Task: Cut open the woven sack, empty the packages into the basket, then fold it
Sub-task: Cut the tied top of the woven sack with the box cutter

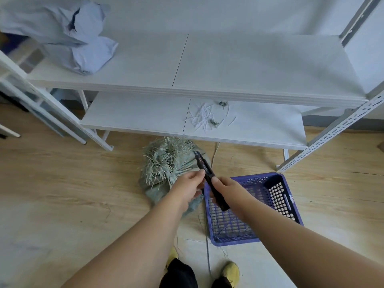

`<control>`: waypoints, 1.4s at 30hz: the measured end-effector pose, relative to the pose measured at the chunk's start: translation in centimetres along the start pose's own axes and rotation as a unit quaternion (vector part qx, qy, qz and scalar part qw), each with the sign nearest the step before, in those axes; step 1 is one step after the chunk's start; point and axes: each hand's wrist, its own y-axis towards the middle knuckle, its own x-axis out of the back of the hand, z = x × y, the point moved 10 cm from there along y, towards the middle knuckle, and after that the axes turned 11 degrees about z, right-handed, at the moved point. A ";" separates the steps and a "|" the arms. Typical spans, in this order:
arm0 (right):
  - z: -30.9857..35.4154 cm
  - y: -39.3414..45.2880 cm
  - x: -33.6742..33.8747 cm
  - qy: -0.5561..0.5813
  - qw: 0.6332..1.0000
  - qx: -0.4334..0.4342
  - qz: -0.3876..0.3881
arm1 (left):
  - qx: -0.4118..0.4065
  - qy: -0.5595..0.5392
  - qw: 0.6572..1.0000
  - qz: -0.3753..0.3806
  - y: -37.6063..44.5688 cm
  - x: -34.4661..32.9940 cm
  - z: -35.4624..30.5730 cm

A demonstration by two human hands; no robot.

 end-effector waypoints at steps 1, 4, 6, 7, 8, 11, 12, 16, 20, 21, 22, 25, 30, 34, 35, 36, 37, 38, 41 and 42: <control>-0.4 0.0 -0.1 -0.019 1.000 -0.010 -0.007 | 0.005 0.001 1.000 0.004 0.3 0.2 0.7; -0.8 0.6 -0.3 -0.051 0.998 -0.028 -0.029 | 0.010 -0.003 0.999 0.030 1.3 0.6 2.0; -1.0 1.7 -1.4 -0.045 0.998 -0.033 -0.033 | 0.011 -0.006 0.999 0.030 1.9 1.9 2.7; -1.0 2.4 -2.3 -0.040 0.998 -0.032 -0.028 | 0.008 -0.001 1.000 0.026 2.2 2.9 2.8; -1.2 3.1 -3.2 -0.034 0.999 -0.030 -0.025 | 0.008 0.000 1.000 0.020 2.5 4.0 3.1; -1.9 5.4 -5.5 -0.026 0.999 -0.024 -0.029 | 0.012 0.004 1.000 -0.010 3.3 7.8 4.7; -2.1 6.1 -5.9 -0.037 0.998 -0.023 -0.036 | 0.021 0.006 1.000 -0.019 3.6 9.0 5.4; -3.2 8.7 -5.8 -0.030 0.997 -0.013 -0.076 | 0.057 0.158 0.982 -0.080 5.6 14.3 7.8; -5.2 12.0 -4.9 0.000 0.995 -0.002 -0.102 | -0.041 0.423 0.898 -0.112 8.4 15.7 5.8; -6.0 12.9 -4.7 0.009 0.994 -0.008 -0.106 | -0.072 0.496 0.859 -0.105 9.1 15.2 5.3; -6.9 13.9 -4.5 0.012 0.994 -0.014 -0.108 | -0.100 0.573 0.808 -0.099 9.9 14.4 5.3; -9.0 17.4 -3.2 0.003 0.994 -0.013 -0.109 | -0.128 0.711 0.678 -0.139 13.0 14.0 6.3; -12.3 23.7 -1.5 -0.047 0.994 0.016 -0.094 | -0.013 0.660 0.703 -0.262 20.5 18.6 8.8; -14.3 29.4 -1.3 -0.093 0.990 0.052 -0.096 | -0.026 0.586 0.770 -0.253 27.3 20.6 10.5; -14.7 30.9 -1.4 -0.096 0.988 0.063 -0.100 | -0.046 0.566 0.786 -0.246 28.8 20.8 10.9; -15.1 32.3 -1.4 -0.098 0.987 0.077 -0.104 | -0.068 0.549 0.799 -0.235 30.4 20.9 11.3; -15.4 33.5 -1.4 -0.097 0.985 0.093 -0.108 | -0.092 0.539 0.807 -0.222 31.9 20.8 11.6; -15.7 34.6 -1.5 -0.094 0.983 0.109 -0.111 | -0.115 0.533 0.812 -0.208 33.2 20.7 12.0; -16.1 37.4 -1.6 -0.096 0.977 0.151 -0.113 | -0.196 0.512 0.817 -0.179 36.1 20.3 12.8; -16.0 38.1 -1.6 -0.105 0.974 0.167 -0.116 | -0.222 0.498 0.818 -0.184 36.7 20.3 12.9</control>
